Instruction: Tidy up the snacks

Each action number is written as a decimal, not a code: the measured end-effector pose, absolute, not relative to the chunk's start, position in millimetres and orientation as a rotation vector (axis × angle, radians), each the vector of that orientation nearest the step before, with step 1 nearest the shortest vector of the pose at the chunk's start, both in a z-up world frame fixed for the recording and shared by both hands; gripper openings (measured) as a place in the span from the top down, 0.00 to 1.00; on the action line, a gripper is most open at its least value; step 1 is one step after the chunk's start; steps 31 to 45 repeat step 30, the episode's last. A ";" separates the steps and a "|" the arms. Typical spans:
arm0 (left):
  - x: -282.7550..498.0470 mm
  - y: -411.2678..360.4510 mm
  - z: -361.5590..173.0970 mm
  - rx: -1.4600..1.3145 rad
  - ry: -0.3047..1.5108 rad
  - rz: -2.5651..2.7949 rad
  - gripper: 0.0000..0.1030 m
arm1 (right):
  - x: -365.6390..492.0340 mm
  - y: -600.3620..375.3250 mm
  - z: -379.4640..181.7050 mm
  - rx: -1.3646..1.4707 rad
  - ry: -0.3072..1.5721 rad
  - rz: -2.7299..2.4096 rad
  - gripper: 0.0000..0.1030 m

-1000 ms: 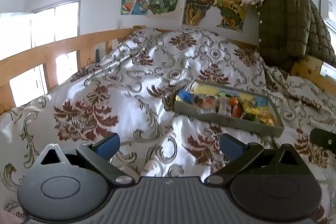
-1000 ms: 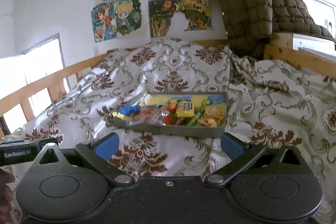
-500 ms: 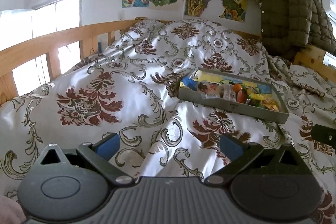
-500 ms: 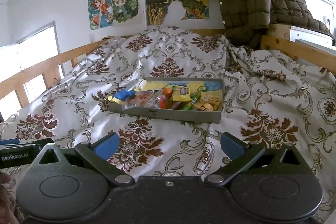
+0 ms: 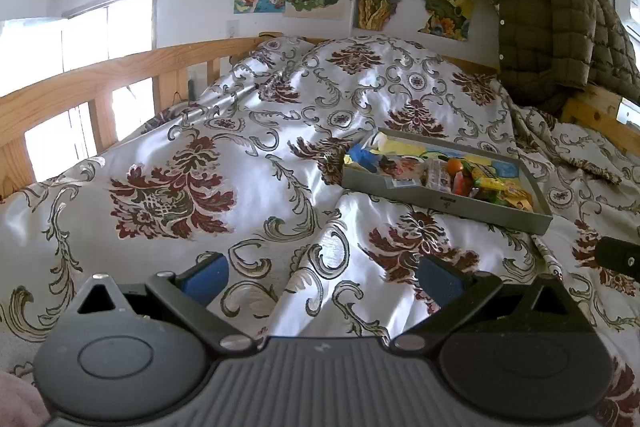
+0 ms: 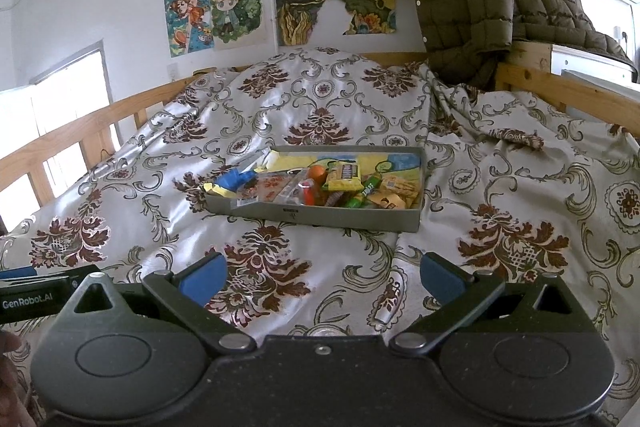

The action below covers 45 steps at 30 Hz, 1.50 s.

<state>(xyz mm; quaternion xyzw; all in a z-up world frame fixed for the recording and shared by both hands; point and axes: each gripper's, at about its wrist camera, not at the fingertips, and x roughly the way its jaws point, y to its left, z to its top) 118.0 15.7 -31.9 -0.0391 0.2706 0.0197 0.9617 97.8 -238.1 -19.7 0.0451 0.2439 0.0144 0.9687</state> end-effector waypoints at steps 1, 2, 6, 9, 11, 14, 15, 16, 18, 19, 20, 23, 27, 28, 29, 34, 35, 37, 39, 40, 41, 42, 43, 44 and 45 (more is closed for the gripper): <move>118.5 16.0 -31.8 -0.078 0.547 0.040 0.00 | 97.9 -238.2 -19.9 0.092 0.493 0.030 0.01; 118.4 16.0 -31.9 -0.078 0.547 0.039 0.00 | 97.7 -238.1 -19.4 0.091 0.493 0.029 0.01; 118.3 15.7 -32.1 -0.079 0.549 0.041 0.00 | 97.8 -238.1 -19.5 0.090 0.493 0.030 0.01; 118.3 16.4 -31.8 -0.080 0.549 0.041 0.00 | 97.8 -238.0 -19.4 0.091 0.493 0.029 0.01; 118.2 16.8 -31.7 -0.080 0.548 0.039 0.00 | 97.7 -237.9 -19.2 0.091 0.494 0.030 0.01; 118.2 16.2 -31.8 -0.078 0.549 0.039 0.00 | 97.7 -237.7 -18.9 0.090 0.494 0.030 0.01; 118.1 16.1 -31.8 -0.078 0.548 0.040 0.00 | 97.9 -237.8 -19.3 0.089 0.494 0.031 0.01; 118.1 15.9 -31.8 -0.078 0.548 0.040 0.00 | 97.7 -237.5 -18.6 0.090 0.494 0.030 0.01; 118.1 15.7 -31.8 -0.078 0.553 0.042 0.00 | 97.9 -237.7 -20.6 0.087 0.496 0.032 0.01; 118.1 15.6 -31.6 -0.076 0.560 0.048 0.00 | 98.1 -237.6 -22.1 0.086 0.497 0.033 0.01; 117.9 15.8 -31.1 -0.077 0.564 0.049 0.00 | 98.1 -237.2 -23.6 0.085 0.498 0.034 0.01; 118.9 14.8 -30.1 -0.079 0.584 0.025 0.00 | 98.1 -236.9 -23.2 0.085 0.498 0.034 0.01; 117.8 13.9 -30.5 -0.085 0.575 0.010 0.00 | 98.2 -234.3 -27.9 0.077 0.508 0.039 0.01; 117.9 13.7 -30.7 -0.083 0.573 0.012 0.00 | 98.7 -233.4 -28.6 0.075 0.512 0.040 0.01; 118.0 13.1 -30.7 -0.078 0.571 0.014 0.00 | 99.0 -232.2 -28.5 0.073 0.516 0.041 0.01; 118.4 12.6 -31.0 -0.074 0.572 0.017 0.00 | 99.2 -231.7 -29.4 0.074 0.521 0.043 0.01; 118.4 12.6 -31.0 -0.074 0.572 0.017 0.00 | 99.2 -231.7 -29.4 0.074 0.521 0.043 0.01; 118.4 12.6 -31.0 -0.074 0.572 0.017 0.00 | 99.2 -231.7 -29.4 0.074 0.521 0.043 0.01; 118.4 12.6 -31.0 -0.074 0.572 0.017 0.00 | 99.2 -231.7 -29.4 0.074 0.521 0.043 0.01; 118.4 12.6 -31.0 -0.074 0.572 0.017 0.00 | 99.2 -231.7 -29.4 0.074 0.521 0.043 0.01; 118.4 12.6 -31.0 -0.074 0.572 0.017 0.00 | 99.2 -231.7 -29.4 0.074 0.521 0.043 0.01; 118.4 12.6 -31.0 -0.074 0.572 0.017 0.00 | 99.2 -231.7 -29.4 0.074 0.521 0.043 0.01; 118.4 12.6 -31.0 -0.074 0.572 0.017 0.00 | 99.2 -231.7 -29.4 0.074 0.521 0.043 0.01; 118.4 12.6 -31.0 -0.074 0.572 0.017 0.00 | 99.2 -231.7 -29.4 0.074 0.521 0.043 0.01; 118.4 12.6 -31.0 -0.074 0.572 0.017 0.00 | 99.2 -231.7 -29.4 0.074 0.521 0.043 0.01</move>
